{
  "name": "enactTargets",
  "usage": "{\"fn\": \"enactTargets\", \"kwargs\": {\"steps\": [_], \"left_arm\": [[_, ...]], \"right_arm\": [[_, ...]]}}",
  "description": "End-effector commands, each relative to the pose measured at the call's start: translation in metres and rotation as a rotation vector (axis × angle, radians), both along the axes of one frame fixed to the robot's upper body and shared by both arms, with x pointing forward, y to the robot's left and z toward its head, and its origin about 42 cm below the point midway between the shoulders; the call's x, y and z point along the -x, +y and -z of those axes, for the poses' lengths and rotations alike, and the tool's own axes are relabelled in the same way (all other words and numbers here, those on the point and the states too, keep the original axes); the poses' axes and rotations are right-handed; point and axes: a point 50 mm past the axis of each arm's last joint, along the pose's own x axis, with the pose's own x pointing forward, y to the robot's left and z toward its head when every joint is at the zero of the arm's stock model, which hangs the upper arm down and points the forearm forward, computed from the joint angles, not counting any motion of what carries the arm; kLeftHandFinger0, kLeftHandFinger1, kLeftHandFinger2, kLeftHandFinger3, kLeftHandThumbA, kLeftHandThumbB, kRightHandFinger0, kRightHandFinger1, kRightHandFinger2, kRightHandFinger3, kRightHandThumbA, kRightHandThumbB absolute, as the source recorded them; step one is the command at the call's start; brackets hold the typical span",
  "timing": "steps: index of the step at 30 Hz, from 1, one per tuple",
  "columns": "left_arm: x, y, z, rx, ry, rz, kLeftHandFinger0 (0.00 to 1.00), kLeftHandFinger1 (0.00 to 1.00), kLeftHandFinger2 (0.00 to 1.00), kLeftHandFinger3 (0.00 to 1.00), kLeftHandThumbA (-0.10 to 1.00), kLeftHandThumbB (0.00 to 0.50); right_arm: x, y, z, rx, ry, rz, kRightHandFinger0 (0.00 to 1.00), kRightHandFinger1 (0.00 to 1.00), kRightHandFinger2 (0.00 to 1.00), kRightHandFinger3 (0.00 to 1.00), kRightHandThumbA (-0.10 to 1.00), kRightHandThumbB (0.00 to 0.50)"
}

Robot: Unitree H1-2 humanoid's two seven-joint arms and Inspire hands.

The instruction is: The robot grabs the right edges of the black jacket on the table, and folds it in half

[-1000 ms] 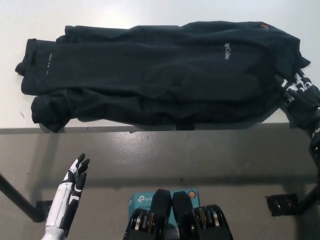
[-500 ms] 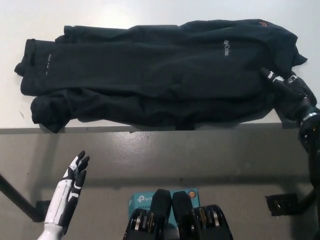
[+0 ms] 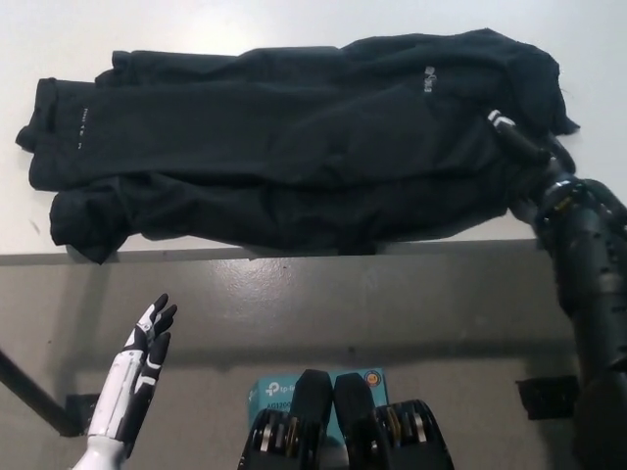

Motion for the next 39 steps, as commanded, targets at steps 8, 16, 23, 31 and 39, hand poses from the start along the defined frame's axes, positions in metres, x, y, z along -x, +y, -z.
{"fn": "enactTargets", "kwargs": {"steps": [8, 16, 23, 31, 39], "left_arm": [[-0.005, 0.003, -0.009, -0.023, -0.045, 0.023, 1.00, 1.00, 1.00, 1.00, 0.96, 0.134], [-0.004, 0.002, -0.007, 0.020, -0.028, 0.016, 1.00, 1.00, 1.00, 1.00, 1.00, 0.139], [-0.004, 0.002, -0.009, 0.016, -0.021, 0.014, 1.00, 1.00, 1.00, 1.00, 1.00, 0.162], [0.014, 0.001, 0.003, 0.037, 0.014, -0.002, 1.00, 1.00, 1.00, 1.00, 1.00, 0.182], [0.015, 0.002, 0.004, 0.030, 0.005, -0.004, 1.00, 1.00, 1.00, 1.00, 1.00, 0.216]], "right_arm": [[-0.003, 0.000, -0.064, 0.010, -0.187, 0.194, 0.00, 0.09, 0.56, 0.57, -0.06, 0.208], [0.003, -0.033, -0.067, -0.086, -0.238, 0.318, 0.00, 0.17, 0.58, 0.27, -0.10, 0.117], [0.007, -0.085, -0.096, 0.000, -0.307, 0.391, 0.00, 0.15, 0.59, 0.60, -0.10, 0.119], [0.011, -0.084, -0.119, 0.498, -0.375, 0.243, 0.00, 0.16, 0.53, 0.23, -0.10, 0.156], [0.002, -0.049, -0.174, 0.685, -0.497, 0.145, 0.00, 0.18, 0.52, 0.01, -0.10, 0.141]]}}
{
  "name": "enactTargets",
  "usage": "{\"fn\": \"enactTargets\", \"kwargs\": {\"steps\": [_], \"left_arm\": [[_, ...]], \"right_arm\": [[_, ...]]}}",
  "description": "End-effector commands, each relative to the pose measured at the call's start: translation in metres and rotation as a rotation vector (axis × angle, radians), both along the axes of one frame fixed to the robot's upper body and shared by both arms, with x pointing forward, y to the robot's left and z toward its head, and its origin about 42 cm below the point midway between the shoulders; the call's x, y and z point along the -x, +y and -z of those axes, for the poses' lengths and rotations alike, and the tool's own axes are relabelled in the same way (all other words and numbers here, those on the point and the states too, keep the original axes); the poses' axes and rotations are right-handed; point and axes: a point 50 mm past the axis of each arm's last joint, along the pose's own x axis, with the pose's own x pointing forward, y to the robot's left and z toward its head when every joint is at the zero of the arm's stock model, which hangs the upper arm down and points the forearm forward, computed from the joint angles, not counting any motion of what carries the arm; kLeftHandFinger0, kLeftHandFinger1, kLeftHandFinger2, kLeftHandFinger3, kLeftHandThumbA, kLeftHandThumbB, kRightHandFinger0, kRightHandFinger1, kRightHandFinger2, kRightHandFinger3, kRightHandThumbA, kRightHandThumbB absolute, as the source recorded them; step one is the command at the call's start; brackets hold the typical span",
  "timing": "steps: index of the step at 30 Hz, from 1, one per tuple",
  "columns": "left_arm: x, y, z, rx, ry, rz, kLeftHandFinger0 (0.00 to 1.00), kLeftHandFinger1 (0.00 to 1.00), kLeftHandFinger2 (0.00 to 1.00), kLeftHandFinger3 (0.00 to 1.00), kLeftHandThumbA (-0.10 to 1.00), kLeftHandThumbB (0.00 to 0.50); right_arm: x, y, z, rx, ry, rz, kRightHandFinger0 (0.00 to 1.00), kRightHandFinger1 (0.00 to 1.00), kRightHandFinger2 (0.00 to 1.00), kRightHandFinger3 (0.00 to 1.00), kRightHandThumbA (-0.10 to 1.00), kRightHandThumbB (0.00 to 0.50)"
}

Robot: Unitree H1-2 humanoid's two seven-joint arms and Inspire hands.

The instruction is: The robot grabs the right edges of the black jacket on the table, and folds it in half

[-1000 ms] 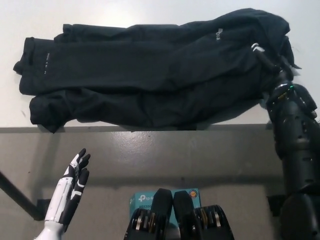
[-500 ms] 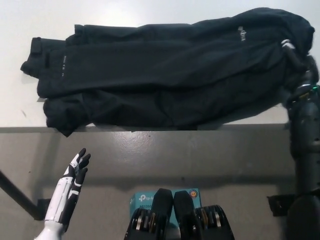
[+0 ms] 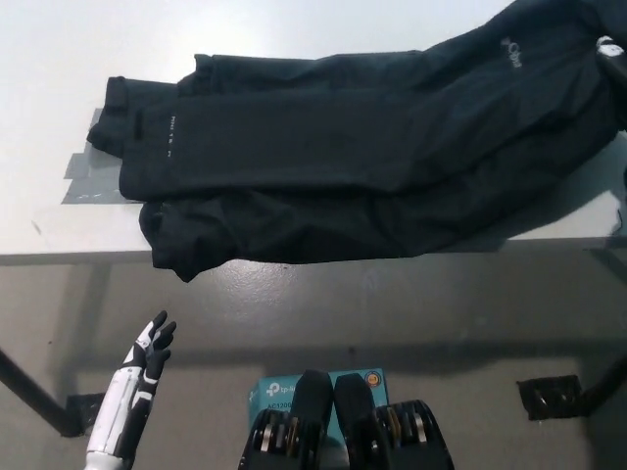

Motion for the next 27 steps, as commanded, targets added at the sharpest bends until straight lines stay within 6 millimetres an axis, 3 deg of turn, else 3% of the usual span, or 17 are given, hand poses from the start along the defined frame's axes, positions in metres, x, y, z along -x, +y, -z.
{"fn": "enactTargets", "kwargs": {"steps": [1, 3, 5, 8, 10, 14, 17, 18, 21, 23, 24, 27], "left_arm": [[0.001, 0.001, -0.007, 0.009, -0.035, 0.001, 1.00, 1.00, 1.00, 1.00, 1.00, 0.225], [0.000, 0.000, -0.008, 0.003, -0.040, -0.004, 1.00, 1.00, 1.00, 1.00, 1.00, 0.219], [0.000, 0.000, -0.008, 0.003, -0.040, 0.000, 1.00, 1.00, 1.00, 1.00, 1.00, 0.216], [-0.001, 0.001, -0.009, -0.001, -0.040, 0.002, 1.00, 1.00, 1.00, 1.00, 1.00, 0.221], [-0.001, 0.000, -0.009, 0.000, -0.040, 0.003, 1.00, 1.00, 1.00, 1.00, 1.00, 0.225], [-0.003, -0.001, -0.009, -0.005, -0.027, 0.012, 1.00, 1.00, 1.00, 1.00, 1.00, 0.217], [-0.003, 0.000, -0.010, -0.007, -0.028, 0.009, 1.00, 1.00, 1.00, 1.00, 1.00, 0.217], [-0.003, 0.000, -0.011, -0.011, -0.028, 0.010, 1.00, 1.00, 1.00, 1.00, 1.00, 0.215], [-0.006, 0.000, -0.012, -0.022, -0.027, 0.017, 1.00, 1.00, 1.00, 1.00, 1.00, 0.210], [-0.007, 0.000, -0.012, -0.025, -0.026, 0.021, 1.00, 1.00, 1.00, 1.00, 1.00, 0.194], [-0.008, 0.000, -0.013, -0.027, -0.023, 0.024, 1.00, 1.00, 1.00, 1.00, 1.00, 0.193], [-0.008, -0.002, -0.012, -0.023, -0.020, 0.033, 1.00, 1.00, 1.00, 1.00, 1.00, 0.200]], "right_arm": [[-0.006, 0.027, -0.089, 0.208, -0.198, -0.074, 0.00, 0.16, 0.51, 0.01, -0.10, 0.145], [-0.007, 0.043, -0.101, 0.311, -0.205, -0.104, 0.00, 0.07, 0.42, 0.05, -0.10, 0.130], [-0.009, 0.061, -0.108, 0.404, -0.261, -0.172, 0.00, 0.08, 0.41, 0.00, -0.10, 0.120], [-0.011, 0.089, -0.118, 0.537, -0.277, -0.222, 0.00, 0.13, 0.41, 0.01, -0.08, 0.161], [-0.010, 0.120, -0.127, 0.654, -0.314, -0.266, 0.00, 0.21, 0.45, 0.07, -0.05, 0.169], [-0.003, 0.171, -0.143, 0.715, -0.397, -0.368, 0.00, 0.16, 0.42, 0.16, -0.10, 0.158], [0.000, 0.206, -0.153, 0.769, -0.421, -0.422, 0.00, 0.12, 0.36, 0.06, -0.09, 0.150], [0.001, 0.209, -0.154, 0.782, -0.423, -0.420, 0.00, 0.09, 0.34, 0.04, -0.08, 0.149], [0.006, 0.242, -0.160, 0.837, -0.444, -0.466, 0.00, 0.18, 0.48, 0.08, -0.10, 0.142], [0.008, 0.263, -0.156, 0.893, -0.475, -0.501, 0.00, 0.27, 0.60, 0.20, -0.07, 0.135], [0.009, 0.273, -0.152, 0.925, -0.486, -0.504, 0.00, 0.27, 0.59, 0.25, -0.08, 0.133], [0.011, 0.295, -0.140, 0.952, -0.505, -0.543, 0.00, 0.24, 0.54, 0.22, -0.10, 0.126]]}}
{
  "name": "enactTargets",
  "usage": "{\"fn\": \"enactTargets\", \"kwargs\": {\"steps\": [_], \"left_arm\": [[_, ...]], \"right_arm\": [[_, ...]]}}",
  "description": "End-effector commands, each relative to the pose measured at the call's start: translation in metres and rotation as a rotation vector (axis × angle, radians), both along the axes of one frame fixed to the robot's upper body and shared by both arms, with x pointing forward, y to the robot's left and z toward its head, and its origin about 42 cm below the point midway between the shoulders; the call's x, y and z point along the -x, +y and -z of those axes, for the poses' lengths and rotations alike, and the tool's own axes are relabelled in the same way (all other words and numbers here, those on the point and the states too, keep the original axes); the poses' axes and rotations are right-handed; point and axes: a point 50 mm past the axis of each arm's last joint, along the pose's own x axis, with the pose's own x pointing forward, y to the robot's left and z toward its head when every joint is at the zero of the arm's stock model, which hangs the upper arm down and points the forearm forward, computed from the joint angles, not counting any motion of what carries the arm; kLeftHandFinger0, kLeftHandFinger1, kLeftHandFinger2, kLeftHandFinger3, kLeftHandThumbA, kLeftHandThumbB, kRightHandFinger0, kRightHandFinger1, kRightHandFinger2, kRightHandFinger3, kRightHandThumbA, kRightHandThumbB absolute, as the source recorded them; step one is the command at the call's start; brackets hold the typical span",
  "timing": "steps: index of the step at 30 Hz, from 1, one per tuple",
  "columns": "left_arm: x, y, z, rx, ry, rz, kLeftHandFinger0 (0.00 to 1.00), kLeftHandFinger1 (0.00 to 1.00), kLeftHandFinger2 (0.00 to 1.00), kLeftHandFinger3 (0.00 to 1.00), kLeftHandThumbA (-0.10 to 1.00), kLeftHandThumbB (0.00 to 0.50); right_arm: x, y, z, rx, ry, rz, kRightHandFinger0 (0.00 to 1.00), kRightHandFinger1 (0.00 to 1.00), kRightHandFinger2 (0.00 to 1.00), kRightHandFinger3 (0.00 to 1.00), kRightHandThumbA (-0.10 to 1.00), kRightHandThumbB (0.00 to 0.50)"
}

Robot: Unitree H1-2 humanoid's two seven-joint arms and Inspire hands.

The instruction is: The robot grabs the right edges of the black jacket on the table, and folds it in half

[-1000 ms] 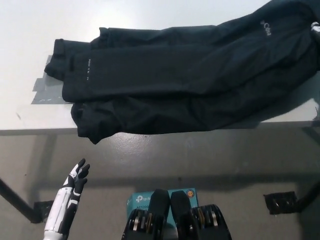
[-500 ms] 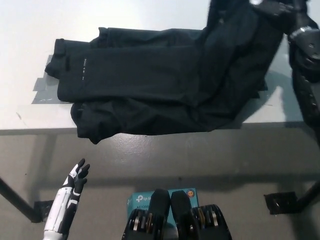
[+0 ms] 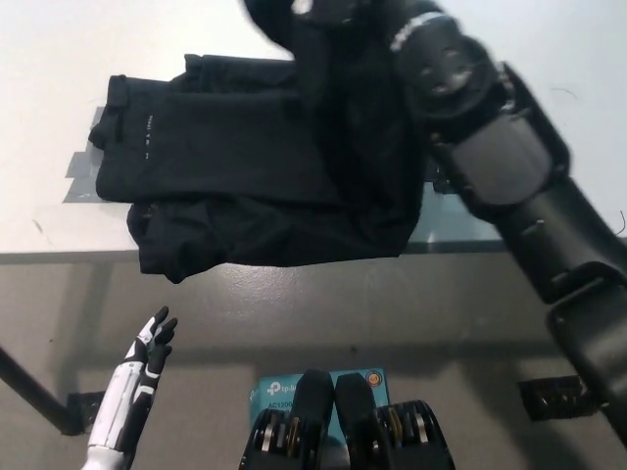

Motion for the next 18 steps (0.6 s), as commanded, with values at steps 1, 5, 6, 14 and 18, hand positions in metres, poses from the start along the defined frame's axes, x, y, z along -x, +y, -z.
{"fn": "enactTargets", "kwargs": {"steps": [1, 5, 6, 14, 18], "left_arm": [[-0.003, -0.001, -0.010, -0.020, -0.023, 0.031, 1.00, 1.00, 1.00, 1.00, 1.00, 0.212], [-0.004, -0.002, -0.011, -0.040, -0.033, 0.033, 1.00, 1.00, 1.00, 1.00, 1.00, 0.177], [-0.005, -0.002, -0.012, -0.039, -0.031, 0.035, 1.00, 1.00, 1.00, 1.00, 1.00, 0.170], [-0.007, -0.004, -0.013, -0.044, -0.045, 0.058, 1.00, 1.00, 1.00, 1.00, 1.00, 0.171], [-0.007, -0.003, -0.015, -0.068, -0.050, 0.067, 1.00, 1.00, 1.00, 1.00, 1.00, 0.177]], "right_arm": [[0.013, 0.047, -0.034, 0.070, -0.191, -0.111, 0.10, 0.34, 0.60, 0.29, -0.10, 0.145], [0.013, 0.075, -0.011, 0.124, -0.185, -0.165, 0.00, 0.23, 0.52, 0.20, -0.10, 0.156], [0.014, 0.081, -0.004, 0.129, -0.176, -0.175, 0.00, 0.22, 0.52, 0.22, -0.10, 0.164], [0.022, 0.111, 0.071, 0.353, -0.093, -0.181, 0.00, 0.31, 0.65, 0.56, -0.10, 0.155], [0.022, 0.107, 0.109, 0.459, -0.012, -0.171, 0.04, 0.41, 0.68, 0.63, -0.10, 0.188]]}}
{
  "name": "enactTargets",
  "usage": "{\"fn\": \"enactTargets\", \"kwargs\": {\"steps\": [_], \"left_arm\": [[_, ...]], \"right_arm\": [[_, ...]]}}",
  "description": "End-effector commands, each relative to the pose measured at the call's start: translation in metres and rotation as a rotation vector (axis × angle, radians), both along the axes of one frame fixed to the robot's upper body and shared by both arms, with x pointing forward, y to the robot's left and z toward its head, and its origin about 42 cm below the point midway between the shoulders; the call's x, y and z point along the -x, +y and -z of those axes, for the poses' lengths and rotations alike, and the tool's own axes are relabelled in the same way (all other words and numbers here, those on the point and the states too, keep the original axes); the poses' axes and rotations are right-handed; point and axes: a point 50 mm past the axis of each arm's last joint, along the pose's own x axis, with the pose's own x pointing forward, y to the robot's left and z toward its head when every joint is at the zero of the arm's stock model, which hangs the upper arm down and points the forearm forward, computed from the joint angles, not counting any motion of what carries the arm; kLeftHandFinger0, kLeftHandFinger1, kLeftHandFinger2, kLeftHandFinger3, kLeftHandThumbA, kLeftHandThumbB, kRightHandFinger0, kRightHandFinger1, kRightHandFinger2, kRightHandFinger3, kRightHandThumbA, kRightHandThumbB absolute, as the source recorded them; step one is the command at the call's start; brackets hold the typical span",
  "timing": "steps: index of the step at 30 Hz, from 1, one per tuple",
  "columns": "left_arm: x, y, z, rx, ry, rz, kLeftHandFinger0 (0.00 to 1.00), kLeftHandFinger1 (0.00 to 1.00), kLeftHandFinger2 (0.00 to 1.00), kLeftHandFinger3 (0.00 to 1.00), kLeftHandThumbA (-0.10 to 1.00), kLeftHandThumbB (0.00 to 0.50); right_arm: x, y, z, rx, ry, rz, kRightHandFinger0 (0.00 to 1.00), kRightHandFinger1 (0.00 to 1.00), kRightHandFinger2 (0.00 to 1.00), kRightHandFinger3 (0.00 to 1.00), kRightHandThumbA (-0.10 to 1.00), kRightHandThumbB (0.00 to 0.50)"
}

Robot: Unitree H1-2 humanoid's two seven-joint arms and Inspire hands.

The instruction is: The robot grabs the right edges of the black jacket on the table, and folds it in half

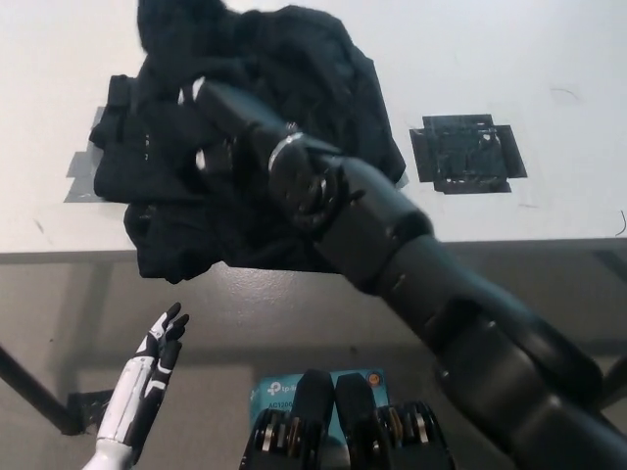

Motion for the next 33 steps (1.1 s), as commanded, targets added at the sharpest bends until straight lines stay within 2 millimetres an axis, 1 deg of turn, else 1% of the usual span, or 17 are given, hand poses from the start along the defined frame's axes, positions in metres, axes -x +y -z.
{"fn": "enactTargets", "kwargs": {"steps": [1, 2, 3, 4, 5, 10, 15, 20, 22, 23, 24, 25, 27, 29, 30, 31, 33], "left_arm": [[-0.002, 0.001, -0.013, -0.043, -0.060, 0.033, 1.00, 1.00, 1.00, 1.00, 1.00, 0.175], [-0.004, 0.001, -0.014, -0.043, -0.065, 0.035, 1.00, 1.00, 1.00, 1.00, 1.00, 0.175], [-0.004, 0.000, -0.014, -0.036, -0.063, 0.037, 1.00, 1.00, 1.00, 1.00, 1.00, 0.181], [-0.004, 0.000, -0.014, -0.028, -0.060, 0.036, 1.00, 1.00, 1.00, 1.00, 1.00, 0.181], [-0.005, 0.000, -0.014, -0.027, -0.062, 0.037, 1.00, 1.00, 1.00, 1.00, 1.00, 0.173], [-0.008, 0.000, -0.014, -0.040, -0.064, 0.041, 1.00, 1.00, 1.00, 1.00, 1.00, 0.143], [-0.011, 0.000, -0.014, -0.063, -0.067, 0.045, 1.00, 1.00, 1.00, 1.00, 1.00, 0.140], [-0.013, -0.002, -0.015, -0.080, -0.062, 0.048, 1.00, 1.00, 1.00, 1.00, 1.00, 0.153], [-0.013, -0.003, -0.015, -0.070, -0.063, 0.058, 1.00, 1.00, 1.00, 1.00, 1.00, 0.141], [-0.013, -0.003, -0.015, -0.071, -0.063, 0.058, 1.00, 1.00, 1.00, 1.00, 1.00, 0.140], [-0.013, -0.003, -0.015, -0.069, -0.059, 0.066, 1.00, 1.00, 1.00, 1.00, 1.00, 0.094], [-0.014, -0.002, -0.016, -0.067, -0.054, 0.077, 1.00, 1.00, 1.00, 1.00, 0.99, 0.084], [-0.014, -0.002, -0.016, -0.067, -0.054, 0.077, 1.00, 1.00, 1.00, 1.00, 0.99, 0.083], [-0.018, -0.003, -0.017, -0.073, -0.081, 0.074, 1.00, 1.00, 1.00, 1.00, 0.96, 0.052], [-0.018, -0.003, -0.017, -0.073, -0.081, 0.074, 1.00, 1.00, 1.00, 1.00, 0.96, 0.052], [-0.018, -0.002, -0.017, -0.101, -0.068, 0.074, 1.00, 1.00, 1.00, 1.00, 1.00, 0.100], [-0.018, -0.002, -0.017, -0.101, -0.068, 0.074, 1.00, 1.00, 1.00, 1.00, 1.00, 0.101]], "right_arm": [[0.000, 0.009, -0.011, 0.085, -0.083, -0.062, 0.12, 0.48, 0.76, 0.73, 0.00, 0.232], [-0.001, 0.008, -0.012, 0.095, -0.081, -0.060, 0.18, 0.47, 0.66, 0.68, 0.09, 0.237], [-0.003, 0.008, -0.014, 0.136, -0.026, -0.078, 0.67, 0.97, 1.00, 1.00, 0.62, 0.456], [-0.004, 0.007, -0.015, 0.161, 0.039, -0.100, 0.86, 1.00, 1.00, 1.00, 0.66, 0.448], [-0.005, 0.007, -0.019, 0.173, 0.115, -0.122, 1.00, 1.00, 1.00, 1.00, 0.75, 0.496], [-0.009, 0.006, -0.045, 0.228, 0.192, -0.150, 1.00, 1.00, 1.00, 1.00, 0.97, 0.500], [-0.013, 0.006, -0.099, 0.173, 0.174, -0.151, 1.00, 1.00, 1.00, 1.00, 1.00, 0.500], [-0.013, 0.004, -0.119, 0.128, 0.206, -0.153, 1.00, 1.00, 1.00, 1.00, 1.00, 0.500], [-0.008, 0.008, -0.168, 0.059, 0.205, -0.229, 1.00, 1.00, 1.00, 1.00, 1.00, 0.464], [-0.007, 0.008, -0.169, 0.055, 0.209, -0.233, 1.00, 1.00, 1.00, 1.00, 1.00, 0.465], [-0.004, 0.008, -0.183, 0.028, 0.226, -0.252, 1.00, 1.00, 1.00, 1.00, 1.00, 0.463], [0.001, 0.009, -0.204, -0.011, 0.253, -0.285, 1.00, 1.00, 1.00, 1.00, 1.00, 0.470], [0.001, 0.009, -0.204, -0.011, 0.257, -0.286, 1.00, 1.00, 1.00, 1.00, 1.00, 0.479], [0.023, -0.001, -0.272, -0.108, 0.253, -0.366, 1.00, 1.00, 1.00, 1.00, 1.00, 0.500], [0.024, -0.001, -0.272, -0.108, 0.256, -0.366, 1.00, 1.00, 1.00, 1.00, 1.00, 0.500], [0.033, -0.014, -0.296, -0.198, 0.276, -0.412, 1.00, 1.00, 1.00, 1.00, 1.00, 0.500], [0.034, -0.014, -0.296, -0.199, 0.280, -0.412, 1.00, 1.00, 1.00, 1.00, 1.00, 0.500]]}}
